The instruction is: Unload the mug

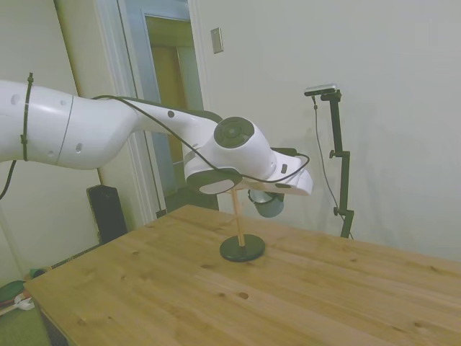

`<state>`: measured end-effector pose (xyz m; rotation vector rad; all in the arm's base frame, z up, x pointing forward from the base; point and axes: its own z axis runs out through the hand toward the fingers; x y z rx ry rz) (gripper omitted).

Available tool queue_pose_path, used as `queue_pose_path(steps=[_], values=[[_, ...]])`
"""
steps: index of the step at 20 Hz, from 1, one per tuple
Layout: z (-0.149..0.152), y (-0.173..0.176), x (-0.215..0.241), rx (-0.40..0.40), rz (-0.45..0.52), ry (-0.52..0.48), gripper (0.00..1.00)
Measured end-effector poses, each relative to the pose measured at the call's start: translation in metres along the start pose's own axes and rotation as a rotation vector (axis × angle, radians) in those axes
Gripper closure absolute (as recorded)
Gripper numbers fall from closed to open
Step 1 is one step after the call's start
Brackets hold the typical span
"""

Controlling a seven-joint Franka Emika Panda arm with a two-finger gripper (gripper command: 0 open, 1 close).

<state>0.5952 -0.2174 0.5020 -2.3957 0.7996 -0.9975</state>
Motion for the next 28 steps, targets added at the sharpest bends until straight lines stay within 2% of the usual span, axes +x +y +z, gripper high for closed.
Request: queue_pose_path(steps=[9, 19, 28], values=[[-0.023, 0.013, -0.056, -0.019, -0.065, -0.099, 1.0], [-0.008, -0.032, -0.135, -0.036, -0.218, -0.213, 1.0], [-0.003, -0.052, -0.211, -0.112, -0.294, -0.321, 1.0]])
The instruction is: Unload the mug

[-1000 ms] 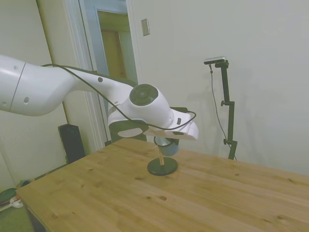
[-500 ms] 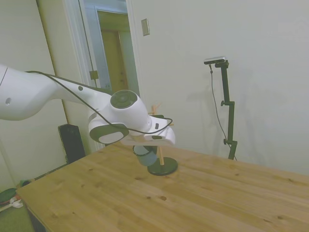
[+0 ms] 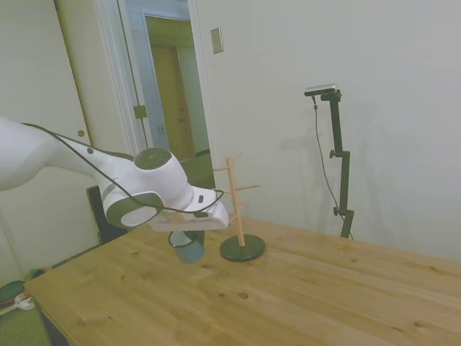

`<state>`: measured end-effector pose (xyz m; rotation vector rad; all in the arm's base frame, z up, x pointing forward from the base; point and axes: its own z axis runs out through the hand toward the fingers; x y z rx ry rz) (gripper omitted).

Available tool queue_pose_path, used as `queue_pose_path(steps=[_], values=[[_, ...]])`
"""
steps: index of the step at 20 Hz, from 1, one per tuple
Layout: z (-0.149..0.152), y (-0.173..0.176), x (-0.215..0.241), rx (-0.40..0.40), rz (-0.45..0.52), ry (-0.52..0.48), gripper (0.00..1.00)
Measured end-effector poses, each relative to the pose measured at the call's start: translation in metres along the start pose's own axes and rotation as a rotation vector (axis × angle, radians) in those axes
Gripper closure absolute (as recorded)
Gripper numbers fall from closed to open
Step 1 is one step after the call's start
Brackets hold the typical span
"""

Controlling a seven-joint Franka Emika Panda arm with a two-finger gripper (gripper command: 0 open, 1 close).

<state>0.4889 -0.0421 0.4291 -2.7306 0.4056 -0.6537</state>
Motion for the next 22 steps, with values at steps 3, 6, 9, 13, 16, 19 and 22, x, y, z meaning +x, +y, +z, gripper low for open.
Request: queue_pose_path(steps=[3, 6, 9, 13, 16, 19, 22], values=[[0.002, -0.005, -0.009, -0.04, 0.02, -0.037, 1.0], [0.004, -0.009, -0.012, -0.071, 0.048, -0.092, 1.0], [0.005, -0.01, -0.012, -0.087, 0.07, -0.128, 1.0], [0.013, -0.008, -0.008, -0.113, 0.114, -0.136, 1.0], [0.027, -0.002, -0.006, -0.143, 0.14, -0.155, 1.0], [0.037, -0.001, -0.002, -0.161, 0.157, -0.165, 1.0], [0.047, 0.001, 0.003, -0.189, 0.177, -0.171, 1.0]])
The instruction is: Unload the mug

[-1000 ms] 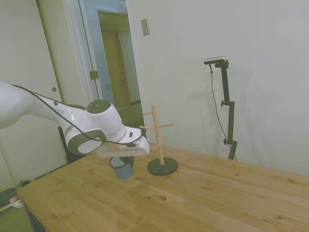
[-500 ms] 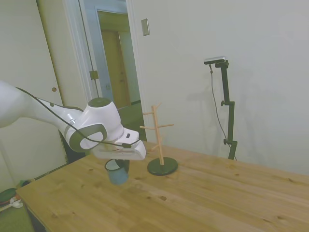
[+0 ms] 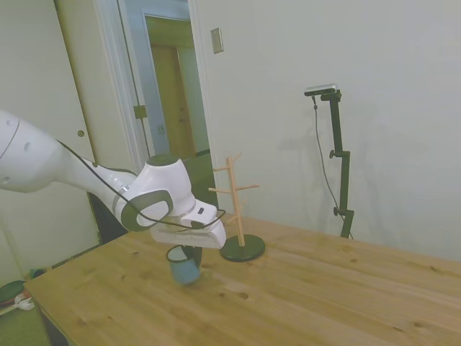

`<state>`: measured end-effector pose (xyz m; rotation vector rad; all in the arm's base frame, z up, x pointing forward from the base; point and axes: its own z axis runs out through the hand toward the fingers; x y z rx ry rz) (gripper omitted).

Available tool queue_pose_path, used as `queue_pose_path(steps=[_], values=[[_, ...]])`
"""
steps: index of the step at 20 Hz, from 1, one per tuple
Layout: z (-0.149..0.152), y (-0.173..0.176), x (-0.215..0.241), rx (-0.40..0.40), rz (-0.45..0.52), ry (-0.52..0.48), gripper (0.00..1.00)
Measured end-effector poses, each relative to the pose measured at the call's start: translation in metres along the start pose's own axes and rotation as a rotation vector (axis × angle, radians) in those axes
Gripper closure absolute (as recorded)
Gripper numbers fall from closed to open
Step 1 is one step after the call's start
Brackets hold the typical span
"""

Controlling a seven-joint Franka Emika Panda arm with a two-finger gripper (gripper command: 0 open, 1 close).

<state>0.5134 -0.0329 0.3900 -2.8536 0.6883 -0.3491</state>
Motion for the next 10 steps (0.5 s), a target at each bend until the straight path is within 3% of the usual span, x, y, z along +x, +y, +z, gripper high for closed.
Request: queue_pose_path(steps=[5, 10], values=[[0.02, -0.003, 0.011, -0.052, 0.033, -0.013, 1.0], [0.022, -0.008, 0.018, -0.064, 0.05, -0.016, 1.0]])
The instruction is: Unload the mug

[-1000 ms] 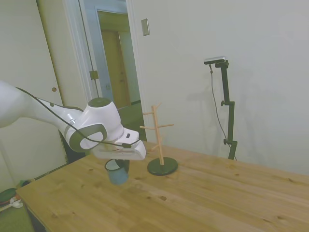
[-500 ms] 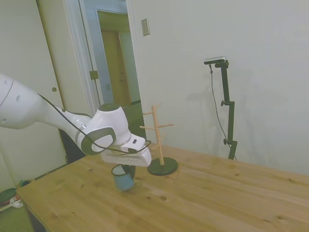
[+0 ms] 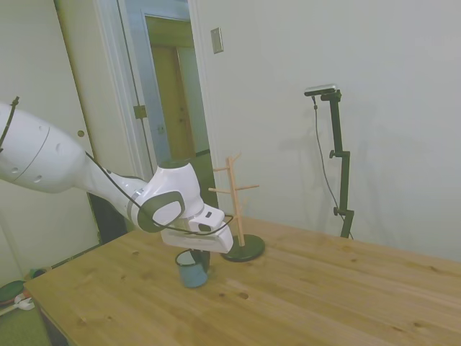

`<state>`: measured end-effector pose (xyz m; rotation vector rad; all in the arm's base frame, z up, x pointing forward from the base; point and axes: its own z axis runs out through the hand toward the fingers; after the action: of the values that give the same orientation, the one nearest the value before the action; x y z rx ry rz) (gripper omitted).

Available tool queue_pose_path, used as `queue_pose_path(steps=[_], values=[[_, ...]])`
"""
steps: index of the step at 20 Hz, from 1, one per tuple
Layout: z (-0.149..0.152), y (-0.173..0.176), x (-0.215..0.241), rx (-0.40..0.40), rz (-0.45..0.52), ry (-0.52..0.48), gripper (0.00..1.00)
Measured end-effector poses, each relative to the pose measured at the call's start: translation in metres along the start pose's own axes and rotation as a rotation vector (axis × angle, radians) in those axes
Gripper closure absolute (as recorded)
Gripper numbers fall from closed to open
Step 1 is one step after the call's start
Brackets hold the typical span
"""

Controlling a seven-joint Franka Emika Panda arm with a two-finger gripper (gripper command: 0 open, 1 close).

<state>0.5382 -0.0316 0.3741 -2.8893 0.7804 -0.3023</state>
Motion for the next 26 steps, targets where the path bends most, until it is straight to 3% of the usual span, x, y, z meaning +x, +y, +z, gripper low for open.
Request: queue_pose_path(steps=[3, 4, 26], values=[[-0.0001, -0.0013, 0.0007, -0.004, -0.005, 0.003, 1.0], [-0.0002, -0.0016, 0.0007, -0.007, -0.007, 0.004, 0.0], [0.0, -0.0031, 0.0003, -0.033, -0.016, 0.015, 0.0]])
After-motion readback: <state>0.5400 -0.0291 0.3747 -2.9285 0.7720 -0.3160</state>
